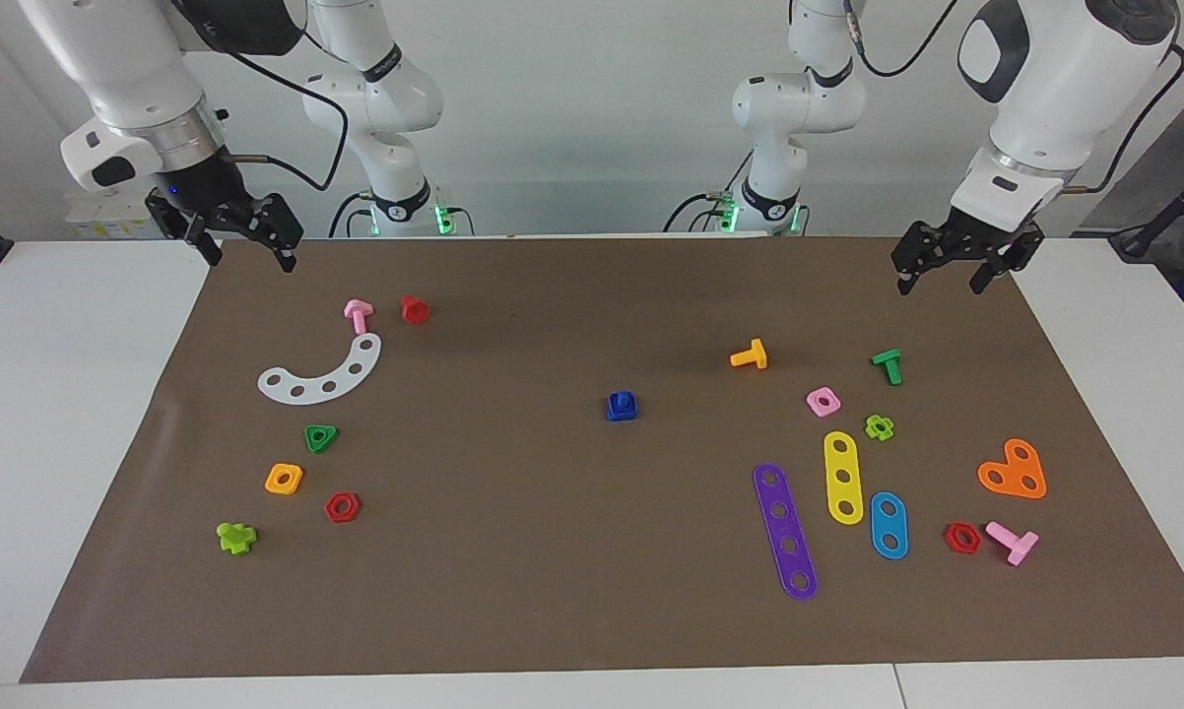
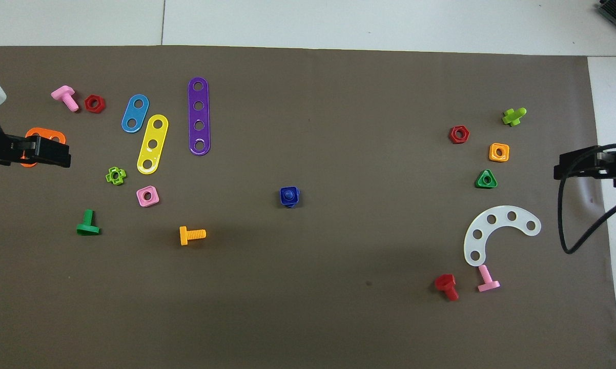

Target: Unscrew and place screws in storage area

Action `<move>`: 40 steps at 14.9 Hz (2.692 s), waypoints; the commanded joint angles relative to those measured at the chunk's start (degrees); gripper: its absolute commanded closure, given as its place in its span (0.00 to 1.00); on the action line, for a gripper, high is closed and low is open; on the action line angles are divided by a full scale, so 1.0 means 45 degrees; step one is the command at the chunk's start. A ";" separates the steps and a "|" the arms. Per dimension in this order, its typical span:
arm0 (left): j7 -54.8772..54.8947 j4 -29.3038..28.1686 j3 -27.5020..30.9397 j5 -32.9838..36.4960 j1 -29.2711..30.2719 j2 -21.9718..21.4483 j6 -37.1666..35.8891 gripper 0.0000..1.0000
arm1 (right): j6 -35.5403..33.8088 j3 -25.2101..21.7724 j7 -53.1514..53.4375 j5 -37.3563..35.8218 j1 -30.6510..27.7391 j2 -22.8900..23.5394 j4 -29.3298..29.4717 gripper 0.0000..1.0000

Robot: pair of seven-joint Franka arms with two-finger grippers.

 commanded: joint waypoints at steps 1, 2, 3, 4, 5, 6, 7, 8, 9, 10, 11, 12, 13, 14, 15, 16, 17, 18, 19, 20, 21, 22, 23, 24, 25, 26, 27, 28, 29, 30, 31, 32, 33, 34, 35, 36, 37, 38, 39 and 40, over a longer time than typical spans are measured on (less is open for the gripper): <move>0.0073 -0.0229 -0.0058 0.0099 0.0052 -0.0106 0.0294 0.00 | -0.0056 0.0042 0.0011 0.0198 -0.0182 -0.0001 0.0005 0.00; 0.0034 -0.0229 -0.0058 0.0079 0.0033 -0.0106 0.0294 0.00 | -0.0230 0.0042 -0.0010 0.0199 -0.0125 -0.0020 0.0005 0.00; -0.0024 -0.0287 -0.0058 0.0079 -0.0025 -0.0125 0.0294 0.00 | -0.0212 0.0061 -0.0010 0.0218 -0.0066 -0.0020 0.0005 0.00; -0.0044 -0.0307 -0.0038 0.0079 -0.0084 -0.0125 0.0313 0.00 | -0.0193 0.0061 -0.0010 0.0219 -0.0047 -0.0020 0.0005 0.00; -0.0025 -0.0385 -0.0057 0.0099 -0.0123 -0.0183 0.0313 0.00 | -0.0212 0.0061 -0.0010 0.0238 -0.0046 -0.0020 0.0005 0.00; -0.0044 -0.0540 -0.0077 0.0099 -0.0124 -0.0242 0.0294 0.00 | -0.0193 0.0061 -0.0010 0.0238 -0.0046 -0.0020 0.0005 0.00; -0.0044 -0.0696 -0.0077 0.0099 -0.0124 -0.0300 0.0294 0.00 | -0.0212 0.0061 -0.0010 0.0238 -0.0066 -0.0020 0.0005 0.00; -0.0064 -0.0814 -0.0116 0.0079 -0.0124 -0.0340 0.0333 0.00 | -0.0212 0.0061 -0.0010 0.0238 -0.0066 -0.0020 0.0005 0.00; -0.0044 -0.0931 -0.0155 0.0099 -0.0143 -0.0398 0.0352 0.00 | -0.0212 0.0061 -0.0010 0.0238 -0.0066 -0.0020 0.0005 0.00; -0.0064 -0.1126 -0.0175 0.0099 -0.0298 -0.0515 0.0372 0.00 | -0.0212 0.0061 -0.0010 0.0238 -0.0047 -0.0020 0.0005 0.00; -0.0199 -0.1553 -0.0155 0.0099 -0.0667 -0.0729 0.0391 0.00 | -0.0212 0.0061 -0.0010 0.0238 -0.0046 -0.0020 0.0005 0.00; -0.0336 -0.2021 -0.0175 0.0118 -0.0902 -0.0924 0.0643 0.00 | -0.0212 0.0061 -0.0010 0.0238 -0.0046 -0.0020 0.0005 0.00; -0.0589 -0.2393 -0.0175 0.0099 -0.1176 -0.1042 0.0974 0.00 | -0.0212 0.0061 -0.0010 0.0257 -0.0046 -0.0020 0.0005 0.00; -0.1171 -0.2591 -0.0194 0.0118 -0.1565 -0.1082 0.1074 0.00 | -0.0193 0.0061 -0.0010 0.0258 -0.0066 -0.0020 0.0005 0.00; -0.1622 -0.2612 -0.0194 0.0099 -0.1878 -0.1044 0.1094 0.00 | -0.0212 0.0042 -0.0010 0.0258 -0.0066 -0.0020 0.0005 0.00; -0.1916 -0.2612 -0.0214 0.0079 -0.2133 -0.0947 0.1133 0.00 | -0.0193 0.0061 -0.0010 0.0258 -0.0066 -0.0020 0.0005 0.00; -0.2499 -0.2612 -0.0214 0.0079 -0.2580 -0.0849 0.1250 0.00 | -0.0212 0.0061 -0.0010 0.0258 -0.0047 -0.0020 0.0005 0.00; -0.3453 -0.2612 -0.0214 0.0079 -0.3029 -0.0597 0.1618 0.00 | -0.0212 0.0061 -0.0010 0.0258 -0.0046 -0.0020 0.0005 0.00; -0.4274 -0.2593 -0.0214 0.0079 -0.3556 -0.0304 0.2028 0.00 | -0.0212 0.0061 -0.0010 0.0258 -0.0046 -0.0020 0.0005 0.00; -0.4824 -0.2515 -0.0214 0.0079 -0.4064 0.0105 0.2322 0.00 | -0.0212 0.0061 -0.0010 0.0258 -0.0066 -0.0020 0.0005 0.00; -0.5409 -0.2437 -0.0214 0.0079 -0.4398 0.0457 0.2654 0.00 | -0.0212 0.0061 -0.0010 0.0258 -0.0066 -0.0020 0.0005 0.00; -0.6053 -0.2456 -0.0214 0.0079 -0.4768 0.0673 0.3063 0.00 | -0.0212 0.0061 -0.0010 0.0258 -0.0066 -0.0020 0.0005 0.00; -0.6408 -0.2436 -0.0214 0.0079 -0.5101 0.0946 0.3338 0.00 | -0.0212 0.0061 -0.0010 0.0258 -0.0047 -0.0020 0.0005 0.00; -0.6605 -0.2378 -0.0214 0.0060 -0.5433 0.1258 0.3689 0.00 | -0.0212 0.0061 -0.0010 0.0258 -0.0046 -0.0020 0.0005 0.00; -0.6877 -0.2397 -0.0214 -0.0076 -0.5610 0.1435 0.4176 0.00 | -0.0193 0.0061 -0.0010 0.0258 -0.0046 -0.0020 0.0005 0.00; -0.7170 -0.2397 -0.0214 -0.0290 -0.5670 0.1611 0.4587 0.01 | -0.0212 0.0061 -0.0010 0.0258 -0.0066 -0.0020 0.0005 0.00; -0.7444 -0.2378 -0.0214 -0.0466 -0.5883 0.1787 0.4919 0.02 | -0.0212 0.0061 -0.0010 0.0258 -0.0047 -0.0020 0.0005 0.00; -0.7853 -0.2320 -0.0175 -0.0487 -0.6214 0.2214 0.5213 0.02 | -0.0212 0.0061 -0.0010 0.0258 -0.0066 -0.0020 0.0005 0.00; -0.8263 -0.2087 -0.0175 -0.0449 -0.6391 0.2702 0.5602 0.02 | -0.0212 0.0061 -0.0010 0.0258 -0.0047 -0.0020 0.0005 0.00; -0.8364 -0.1988 -0.0175 -0.0448 -0.6490 0.3055 0.5935 0.03 | -0.0212 0.0061 -0.0010 0.0258 -0.0046 -0.0020 0.0005 0.00; -0.8461 -0.1987 -0.0175 -0.0448 -0.6607 0.3271 0.6248 0.03 | -0.0212 0.0061 -0.0010 0.0258 -0.0066 -0.0020 0.0005 0.00; -0.8830 -0.1987 -0.0175 -0.0390 -0.6821 0.3583 0.6522 0.04 | -0.0212 0.0061 -0.0010 0.0258 -0.0066 -0.0020 0.0005 0.00; -0.9355 -0.1987 -0.0155 -0.0293 -0.7074 0.3992 0.6814 0.05 | -0.0212 0.0061 -0.0010 0.0258 -0.0066 -0.0020 0.0005 0.00; -0.9767 -0.1987 -0.0155 -0.0195 -0.7386 0.4460 0.7281 0.06 | -0.0212 0.0061 -0.0010 0.0258 -0.0047 -0.0020 0.0005 0.00; -0.9829 -0.2142 -0.0155 -0.0078 -0.7447 0.4600 0.7499 0.06 | -0.0212 0.0061 -0.0010 0.0258 -0.0046 -0.0020 0.0005 0.00; -0.9829 -0.2163 -0.0155 -0.0058 -0.7467 0.4640 0.7501 0.07 | -0.0212 0.0061 -0.0010 0.0258 -0.0046 -0.0020 0.0005 0.00; -0.9829 -0.2182 -0.0155 -0.0058 -0.7564 0.4660 0.7559 0.07 | -0.0212 0.0061 -0.0010 0.0258 -0.0046 -0.0020 0.0005 0.00; -0.9829 -0.2202 -0.0155 -0.0058 -0.7623 0.4757 0.7695 0.07 | -0.0212 0.0061 -0.0010 0.0258 -0.0066 -0.0020 0.0005 0.00; -0.9810 -0.2221 -0.0155 -0.0019 -0.7624 0.4912 0.7870 0.08 | -0.0212 0.0061 -0.0010 0.0258 -0.0047 -0.0020 0.0005 0.00; -0.9791 -0.2357 -0.0155 0.0098 -0.7643 0.4972 0.8104 0.08 | -0.0212 0.0061 -0.0010 0.0258 -0.0046 -0.0020 0.0005 0.00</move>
